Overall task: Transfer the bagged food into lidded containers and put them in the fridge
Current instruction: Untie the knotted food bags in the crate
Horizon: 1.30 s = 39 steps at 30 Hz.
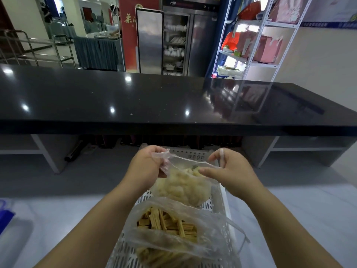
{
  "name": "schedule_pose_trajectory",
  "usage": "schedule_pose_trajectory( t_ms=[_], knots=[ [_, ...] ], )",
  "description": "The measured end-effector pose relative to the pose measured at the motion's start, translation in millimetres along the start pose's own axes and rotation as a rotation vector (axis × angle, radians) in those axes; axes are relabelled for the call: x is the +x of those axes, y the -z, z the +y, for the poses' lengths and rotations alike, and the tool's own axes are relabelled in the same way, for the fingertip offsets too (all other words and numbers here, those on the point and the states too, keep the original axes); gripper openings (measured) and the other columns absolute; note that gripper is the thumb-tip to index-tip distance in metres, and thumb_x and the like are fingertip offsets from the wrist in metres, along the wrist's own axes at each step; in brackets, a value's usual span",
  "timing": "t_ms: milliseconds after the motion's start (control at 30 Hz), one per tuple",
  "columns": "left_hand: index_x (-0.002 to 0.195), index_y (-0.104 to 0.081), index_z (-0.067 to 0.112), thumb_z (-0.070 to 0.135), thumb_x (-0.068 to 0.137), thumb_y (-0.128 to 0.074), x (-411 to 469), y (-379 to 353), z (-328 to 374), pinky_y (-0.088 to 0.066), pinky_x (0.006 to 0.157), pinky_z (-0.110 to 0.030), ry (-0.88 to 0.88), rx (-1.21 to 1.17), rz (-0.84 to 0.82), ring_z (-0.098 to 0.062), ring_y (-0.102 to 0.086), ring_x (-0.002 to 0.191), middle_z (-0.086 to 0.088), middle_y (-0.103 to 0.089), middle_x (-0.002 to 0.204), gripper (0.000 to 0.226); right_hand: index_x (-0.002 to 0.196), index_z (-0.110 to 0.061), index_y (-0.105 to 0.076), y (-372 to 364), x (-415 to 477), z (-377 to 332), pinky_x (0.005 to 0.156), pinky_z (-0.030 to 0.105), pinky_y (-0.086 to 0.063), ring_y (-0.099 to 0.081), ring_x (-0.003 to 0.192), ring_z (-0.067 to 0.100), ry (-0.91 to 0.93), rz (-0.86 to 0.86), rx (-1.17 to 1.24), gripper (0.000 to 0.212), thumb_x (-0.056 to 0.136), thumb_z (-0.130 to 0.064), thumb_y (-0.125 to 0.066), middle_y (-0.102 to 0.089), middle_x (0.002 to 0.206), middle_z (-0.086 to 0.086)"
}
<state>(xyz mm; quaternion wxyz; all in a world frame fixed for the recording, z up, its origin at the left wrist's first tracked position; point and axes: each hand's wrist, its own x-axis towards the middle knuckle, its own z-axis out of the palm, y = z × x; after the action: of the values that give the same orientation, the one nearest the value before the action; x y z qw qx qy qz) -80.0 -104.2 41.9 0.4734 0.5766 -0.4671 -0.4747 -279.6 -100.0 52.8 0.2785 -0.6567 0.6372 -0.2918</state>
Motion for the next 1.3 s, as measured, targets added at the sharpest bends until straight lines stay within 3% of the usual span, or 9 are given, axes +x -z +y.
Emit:
schedule_pose_trajectory(
  t_ms=[233, 367, 500, 700, 800, 900, 1033, 1133, 1300],
  knots=[
    [0.080, -0.063, 0.011, 0.029, 0.082, -0.069, -5.4, 2.9, -3.2, -0.055, 0.063, -0.033, -0.128, 0.401, -0.088, -0.015, -0.059, 0.062, -0.002, -0.062, 0.069, 0.020, 0.070, -0.010, -0.056, 0.6, 7.1, 2.4, 0.052, 0.031, -0.048, -0.054, 0.057, 0.019, -0.101, -0.066, -0.354, 0.030, 0.090, -0.031, -0.061, -0.057, 0.065, 0.005],
    [0.083, -0.062, 0.017, 0.024, 0.091, -0.059, -4.9, 4.3, -2.1, -0.055, 0.058, -0.033, -0.173, 0.442, 0.034, -0.015, -0.062, 0.063, -0.002, -0.065, 0.072, 0.011, 0.079, -0.003, -0.062, 2.7, 6.5, 4.6, 0.055, 0.028, -0.058, -0.061, 0.060, 0.019, -0.248, -0.132, 0.381, 0.017, 0.093, -0.012, -0.057, -0.059, 0.071, 0.012],
    [0.091, -0.064, 0.001, 0.003, 0.093, -0.053, 0.5, 14.6, -3.8, -0.059, 0.062, -0.036, -0.032, 0.093, 0.052, -0.028, -0.063, 0.070, -0.018, -0.067, 0.082, 0.011, 0.086, -0.001, -0.059, 2.0, 8.8, 11.4, 0.063, 0.031, -0.061, -0.068, 0.063, 0.020, -0.429, -0.229, 1.089, 0.018, 0.097, -0.006, -0.046, -0.068, 0.071, 0.012],
    [0.091, -0.060, 0.001, -0.008, 0.095, -0.039, -1.8, 21.3, -3.3, -0.060, 0.058, -0.030, 0.255, -0.515, -0.015, -0.024, -0.066, 0.074, -0.016, -0.067, 0.087, 0.023, 0.090, 0.007, -0.060, -11.4, 18.0, 24.1, 0.053, 0.042, -0.060, -0.071, 0.059, 0.024, -0.568, -0.166, 1.730, 0.028, 0.100, -0.005, -0.036, -0.070, 0.070, 0.017],
    [0.094, -0.056, 0.001, -0.007, 0.097, -0.032, 1.4, 18.8, -8.8, -0.060, 0.051, -0.030, 0.385, -0.774, -0.057, -0.020, -0.066, 0.065, -0.015, -0.062, 0.084, 0.025, 0.085, 0.002, -0.056, -16.8, 24.2, 26.5, 0.056, 0.031, -0.058, -0.056, 0.061, 0.013, -0.656, -0.107, 1.978, 0.024, 0.098, 0.000, -0.035, -0.057, 0.062, 0.011],
    [0.090, -0.054, 0.000, -0.008, 0.096, -0.030, 7.2, 17.8, -14.2, -0.058, 0.050, -0.037, 0.491, -0.962, -0.051, -0.018, -0.058, 0.071, -0.012, -0.056, 0.078, 0.026, 0.076, -0.002, -0.052, -21.8, 27.5, 34.1, 0.048, 0.016, -0.044, -0.042, 0.046, 0.009, -0.701, -0.199, 1.949, 0.012, 0.078, 0.010, -0.052, -0.047, 0.051, 0.006],
    [0.090, -0.050, 0.001, -0.009, 0.087, -0.024, 13.1, 16.1, -19.5, -0.049, 0.041, -0.023, 0.568, -1.042, -0.015, -0.012, -0.040, 0.059, -0.007, -0.045, 0.064, 0.029, 0.063, -0.010, -0.043, -24.7, 24.2, 43.3, 0.029, 0.016, -0.024, -0.017, 0.034, 0.005, -0.686, -0.438, 1.699, 0.041, 0.057, 0.004, -0.081, -0.021, 0.045, -0.008],
    [0.090, -0.049, 0.004, -0.002, 0.072, -0.035, 11.0, 16.9, -20.6, -0.036, 0.040, -0.018, 0.520, -0.887, -0.115, -0.011, -0.033, 0.051, -0.004, -0.039, 0.057, 0.024, 0.059, -0.009, -0.048, -24.2, 23.1, 44.1, 0.024, 0.015, -0.022, -0.024, 0.026, 0.006, -0.729, -0.397, 1.511, 0.028, 0.080, -0.020, -0.062, -0.029, 0.040, -0.005],
    [0.079, -0.053, 0.009, 0.010, 0.072, -0.068, 6.1, 24.6, -22.4, -0.036, 0.043, -0.019, 0.355, -0.406, -0.346, -0.009, -0.038, 0.047, 0.000, -0.043, 0.061, 0.016, 0.061, -0.011, -0.048, -27.4, 26.5, 55.1, 0.027, 0.016, -0.019, -0.012, 0.038, 0.003, -0.640, -0.474, 1.751, 0.049, 0.042, 0.000, -0.093, -0.019, 0.045, -0.009]
  ],
)
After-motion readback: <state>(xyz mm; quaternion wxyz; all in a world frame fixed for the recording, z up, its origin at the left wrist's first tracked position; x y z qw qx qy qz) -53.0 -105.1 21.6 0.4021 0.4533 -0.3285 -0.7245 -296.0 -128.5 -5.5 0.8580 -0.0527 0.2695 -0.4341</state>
